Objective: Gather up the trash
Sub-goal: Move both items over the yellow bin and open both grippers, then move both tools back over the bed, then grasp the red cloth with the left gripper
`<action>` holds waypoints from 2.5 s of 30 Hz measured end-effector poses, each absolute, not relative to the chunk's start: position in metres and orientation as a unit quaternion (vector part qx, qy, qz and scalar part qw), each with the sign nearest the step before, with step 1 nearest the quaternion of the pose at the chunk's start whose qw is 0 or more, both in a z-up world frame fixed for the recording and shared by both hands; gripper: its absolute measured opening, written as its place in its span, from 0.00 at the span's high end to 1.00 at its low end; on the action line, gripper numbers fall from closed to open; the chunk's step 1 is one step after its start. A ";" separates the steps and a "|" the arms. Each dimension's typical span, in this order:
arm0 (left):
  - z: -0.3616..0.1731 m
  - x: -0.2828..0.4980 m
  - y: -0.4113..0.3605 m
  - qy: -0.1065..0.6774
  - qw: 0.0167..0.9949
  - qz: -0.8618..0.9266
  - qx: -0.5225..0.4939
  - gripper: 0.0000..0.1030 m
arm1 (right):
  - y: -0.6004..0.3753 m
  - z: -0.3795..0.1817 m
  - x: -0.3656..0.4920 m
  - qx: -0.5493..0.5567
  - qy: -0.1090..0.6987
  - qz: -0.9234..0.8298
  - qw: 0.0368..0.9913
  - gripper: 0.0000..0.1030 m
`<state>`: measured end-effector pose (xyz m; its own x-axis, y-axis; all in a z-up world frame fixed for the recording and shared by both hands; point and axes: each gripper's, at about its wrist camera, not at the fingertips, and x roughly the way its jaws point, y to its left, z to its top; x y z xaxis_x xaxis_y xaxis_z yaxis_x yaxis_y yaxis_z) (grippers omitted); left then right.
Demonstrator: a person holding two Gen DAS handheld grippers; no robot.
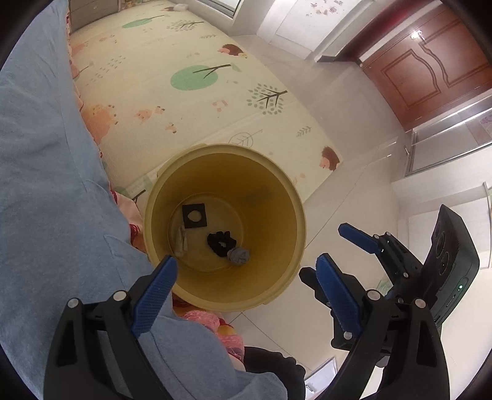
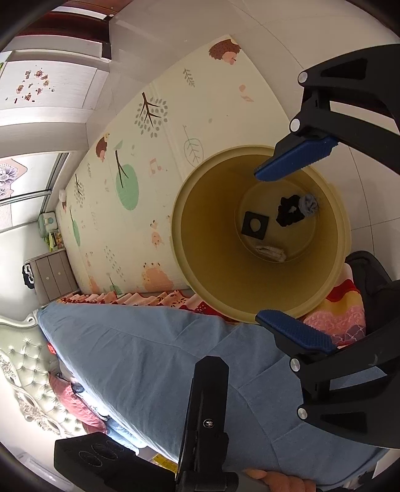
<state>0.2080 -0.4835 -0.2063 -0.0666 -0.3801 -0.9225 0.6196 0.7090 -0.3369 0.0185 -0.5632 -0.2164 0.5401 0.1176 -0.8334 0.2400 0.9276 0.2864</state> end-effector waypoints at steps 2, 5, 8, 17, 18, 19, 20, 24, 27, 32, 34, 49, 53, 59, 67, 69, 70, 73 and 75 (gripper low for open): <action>-0.206 0.208 -0.482 0.630 0.677 -0.370 0.092 0.12 | -0.563 -0.215 0.018 0.188 0.478 -0.036 0.858 0.19; -0.204 0.206 -0.482 0.624 0.682 -0.368 0.096 0.12 | -0.562 -0.212 0.016 0.185 0.476 -0.037 0.859 0.19; -0.201 0.203 -0.483 0.616 0.688 -0.369 0.104 0.12 | -0.560 -0.208 0.014 0.181 0.475 -0.039 0.860 0.19; -0.185 0.193 -0.482 0.576 0.716 -0.375 0.123 0.12 | -0.558 -0.186 -0.003 0.177 0.462 -0.055 0.867 0.19; -0.181 0.190 -0.482 0.567 0.722 -0.376 0.125 0.12 | -0.557 -0.182 -0.005 0.175 0.460 -0.057 0.869 0.19; -0.177 0.187 -0.480 0.556 0.730 -0.376 0.128 0.12 | -0.556 -0.177 -0.008 0.173 0.457 -0.060 0.870 0.19; -0.171 0.183 -0.478 0.542 0.742 -0.374 0.129 0.12 | -0.555 -0.173 -0.011 0.173 0.454 -0.062 0.872 0.19; -0.143 0.167 -0.463 0.482 0.777 -0.389 0.115 0.12 | -0.548 -0.151 -0.022 0.166 0.438 -0.064 0.881 0.19; -0.121 0.153 -0.444 0.441 0.805 -0.384 0.100 0.11 | -0.538 -0.133 -0.030 0.159 0.421 -0.061 0.891 0.19; -0.087 0.129 -0.399 0.387 0.844 -0.363 0.080 0.11 | -0.514 -0.110 -0.034 0.168 0.386 -0.035 0.906 0.19; -0.073 0.121 -0.373 0.360 0.863 -0.348 0.070 0.07 | -0.502 -0.102 -0.034 0.170 0.372 -0.020 0.912 0.19; -0.033 0.089 -0.165 0.274 0.944 -0.180 0.043 0.04 | -0.355 -0.057 -0.004 0.142 0.281 0.089 0.945 0.08; -0.036 0.090 -0.126 0.273 0.950 -0.150 0.034 0.04 | -0.315 -0.051 0.005 0.136 0.277 0.125 0.943 0.08; -0.042 0.093 -0.081 0.282 0.952 -0.116 0.025 0.04 | -0.268 -0.048 0.015 0.112 0.284 0.147 0.941 0.08; -0.076 0.104 -0.054 0.330 0.939 -0.098 -0.018 0.04 | -0.245 -0.050 0.018 0.102 0.298 0.165 0.935 0.08; -0.082 0.106 -0.052 0.330 0.939 -0.091 -0.017 0.04 | -0.239 -0.050 0.020 0.092 0.301 0.166 0.935 0.08; -0.085 0.108 -0.052 0.334 0.938 -0.091 -0.015 0.04 | -0.237 -0.051 0.021 0.086 0.303 0.165 0.935 0.08; -0.099 0.121 -0.051 0.367 0.925 -0.101 -0.023 0.36 | -0.231 -0.051 0.025 0.075 0.306 0.167 0.934 0.08; -0.111 0.132 -0.046 0.397 0.911 -0.102 -0.041 0.57 | -0.226 -0.052 0.028 0.073 0.307 0.168 0.934 0.08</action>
<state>0.1317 -0.0457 -0.1112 0.6633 -0.2188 -0.7156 0.1529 0.9758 -0.1566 0.0283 -0.2264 -0.0516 0.7556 0.3579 -0.5486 -0.2689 0.9332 0.2384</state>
